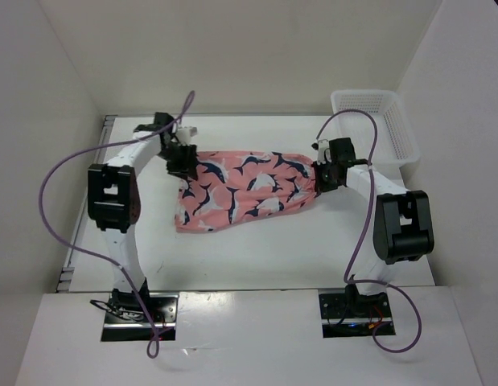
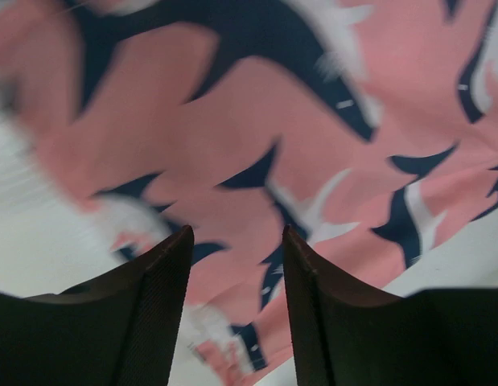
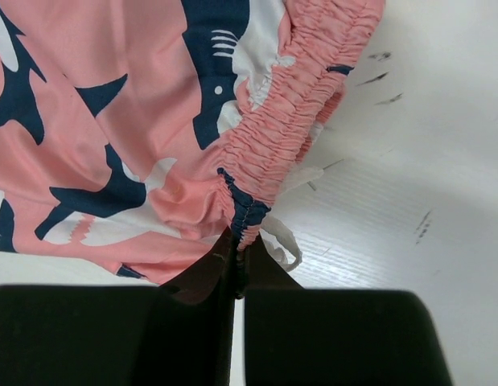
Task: Fold and stack the shorts
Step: Fold the shorts
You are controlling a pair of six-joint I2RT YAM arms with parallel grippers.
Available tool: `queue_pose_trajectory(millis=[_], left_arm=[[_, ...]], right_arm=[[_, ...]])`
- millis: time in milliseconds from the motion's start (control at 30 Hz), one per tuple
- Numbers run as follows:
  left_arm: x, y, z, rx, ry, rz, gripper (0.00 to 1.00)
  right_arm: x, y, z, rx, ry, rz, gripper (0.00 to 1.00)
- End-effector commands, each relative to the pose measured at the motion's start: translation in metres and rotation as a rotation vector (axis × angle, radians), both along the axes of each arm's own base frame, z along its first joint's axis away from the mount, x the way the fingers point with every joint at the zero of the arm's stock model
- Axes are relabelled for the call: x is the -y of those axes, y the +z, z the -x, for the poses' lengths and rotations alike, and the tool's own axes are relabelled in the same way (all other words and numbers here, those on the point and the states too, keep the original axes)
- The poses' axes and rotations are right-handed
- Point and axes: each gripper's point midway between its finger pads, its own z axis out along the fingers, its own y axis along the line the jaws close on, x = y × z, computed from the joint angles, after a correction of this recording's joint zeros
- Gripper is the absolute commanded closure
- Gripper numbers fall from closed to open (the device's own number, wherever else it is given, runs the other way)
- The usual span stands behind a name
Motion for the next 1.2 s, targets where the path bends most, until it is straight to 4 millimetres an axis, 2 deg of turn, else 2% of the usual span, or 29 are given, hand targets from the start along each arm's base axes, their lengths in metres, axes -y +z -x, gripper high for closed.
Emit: queue_pose_trajectory(millis=[0, 33, 67, 100, 133, 167, 200, 233, 267, 300, 333, 367, 400, 433, 467, 500, 567, 600, 633, 700, 733, 867, 933, 1033, 1067, 1133, 1167], left_arm=[[0.069, 0.035, -0.024, 0.177, -0.168, 0.033, 0.43], [0.088, 0.056, -0.038, 0.249, -0.202, 0.053, 0.42], [0.12, 0.064, -0.035, 0.274, -0.267, 0.073, 0.41], [0.134, 0.056, -0.037, 0.261, -0.292, 0.074, 0.41], [0.149, 0.069, -0.045, 0.293, -0.315, 0.083, 0.41], [0.166, 0.05, -0.043, 0.257, -0.347, 0.081, 0.41], [0.175, 0.044, -0.044, 0.245, -0.365, 0.092, 0.41], [0.184, 0.047, -0.047, 0.251, -0.378, 0.103, 0.41], [0.195, 0.025, -0.045, 0.212, -0.401, 0.111, 0.42], [0.197, 0.018, -0.044, 0.19, -0.404, 0.116, 0.42], [0.204, -0.002, -0.039, 0.149, -0.42, 0.109, 0.42], [0.211, 0.0, -0.043, 0.164, -0.43, 0.113, 0.42], [0.217, -0.008, -0.04, 0.153, -0.438, 0.093, 0.42], [0.216, -0.024, -0.041, 0.131, -0.434, 0.079, 0.43], [0.224, -0.025, -0.044, 0.151, -0.443, 0.074, 0.43], [0.23, -0.039, -0.043, 0.139, -0.454, 0.071, 0.43], [0.238, -0.044, -0.048, 0.15, -0.463, 0.075, 0.43], [0.248, -0.037, -0.053, 0.184, -0.473, 0.075, 0.43], [0.253, -0.044, -0.051, 0.178, -0.482, 0.074, 0.43], [0.265, -0.045, -0.042, 0.179, -0.507, 0.068, 0.43], [0.265, -0.05, -0.041, 0.17, -0.507, 0.066, 0.43], [0.273, -0.049, -0.037, 0.176, -0.523, 0.078, 0.42], [0.276, -0.032, -0.043, 0.216, -0.523, 0.089, 0.41], [0.269, 0.022, -0.059, 0.32, -0.496, 0.105, 0.33], [0.259, 0.052, -0.065, 0.364, -0.475, 0.113, 0.33], [0.24, 0.077, -0.073, 0.409, -0.434, 0.097, 0.29], [0.227, 0.103, -0.072, 0.442, -0.412, 0.091, 0.29]], right_arm=[[0.011, 0.031, -0.022, 0.105, 0.004, 0.056, 1.0], [0.011, 0.027, -0.021, 0.094, 0.005, 0.057, 1.0], [0.011, 0.027, -0.021, 0.094, 0.005, 0.057, 1.0], [0.011, 0.023, -0.021, 0.085, 0.005, 0.058, 1.0], [0.011, 0.023, -0.021, 0.085, 0.005, 0.058, 1.0], [0.011, 0.021, -0.02, 0.085, 0.005, 0.058, 1.0], [0.011, 0.021, -0.02, 0.085, 0.005, 0.058, 1.0], [0.013, 0.025, -0.021, 0.097, -0.001, 0.065, 1.0], [0.013, 0.023, -0.02, 0.098, -0.001, 0.066, 1.0], [0.013, 0.027, -0.021, 0.108, -0.002, 0.065, 1.0], [0.013, 0.027, -0.021, 0.108, -0.002, 0.065, 1.0], [0.013, 0.031, -0.021, 0.114, -0.013, 0.056, 1.0], [0.012, 0.032, -0.023, 0.123, -0.022, 0.049, 1.0], [0.013, 0.042, -0.029, 0.155, -0.029, 0.053, 1.0], [0.013, 0.048, -0.034, 0.172, -0.029, 0.051, 1.0], [0.013, 0.052, -0.037, 0.184, -0.02, 0.057, 1.0], [0.014, 0.059, -0.042, 0.205, -0.017, 0.07, 1.0], [0.016, 0.065, -0.046, 0.223, -0.017, 0.082, 1.0], [0.016, 0.07, -0.05, 0.239, -0.011, 0.087, 1.0], [0.018, 0.078, -0.055, 0.26, -0.009, 0.101, 1.0], [0.018, 0.085, -0.059, 0.278, -0.01, 0.099, 1.0], [0.016, 0.11, -0.068, 0.33, 0.011, 0.101, 1.0], [0.016, 0.116, -0.07, 0.339, 0.017, 0.106, 1.0], [0.016, 0.125, -0.073, 0.362, 0.049, 0.122, 1.0], [0.016, 0.125, -0.073, 0.362, 0.049, 0.122, 1.0], [0.016, 0.123, -0.072, 0.355, 0.057, 0.129, 1.0], [0.017, 0.117, -0.069, 0.341, 0.058, 0.13, 1.0]])
